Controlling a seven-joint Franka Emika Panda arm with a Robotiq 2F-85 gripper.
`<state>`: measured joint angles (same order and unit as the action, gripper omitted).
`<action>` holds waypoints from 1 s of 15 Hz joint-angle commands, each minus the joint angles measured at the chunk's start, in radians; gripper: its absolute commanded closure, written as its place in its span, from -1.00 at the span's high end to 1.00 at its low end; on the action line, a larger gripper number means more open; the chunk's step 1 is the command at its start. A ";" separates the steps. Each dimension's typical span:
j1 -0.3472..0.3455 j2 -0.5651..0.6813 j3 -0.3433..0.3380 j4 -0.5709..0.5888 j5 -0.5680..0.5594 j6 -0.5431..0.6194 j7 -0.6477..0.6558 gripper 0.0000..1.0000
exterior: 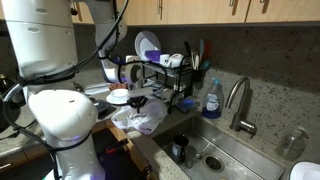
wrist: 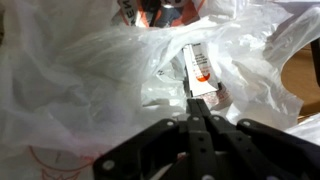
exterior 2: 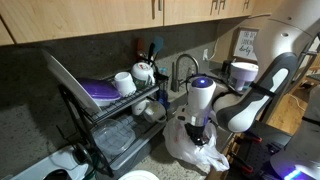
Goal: Take the white object out of the plastic bag and put it on the gray plate
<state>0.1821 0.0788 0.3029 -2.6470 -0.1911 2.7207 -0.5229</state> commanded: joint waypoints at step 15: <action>-0.063 0.217 -0.029 0.068 -0.004 0.134 -0.049 -0.91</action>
<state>0.1467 0.2521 0.2644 -2.6078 -0.1909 2.8244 -0.5490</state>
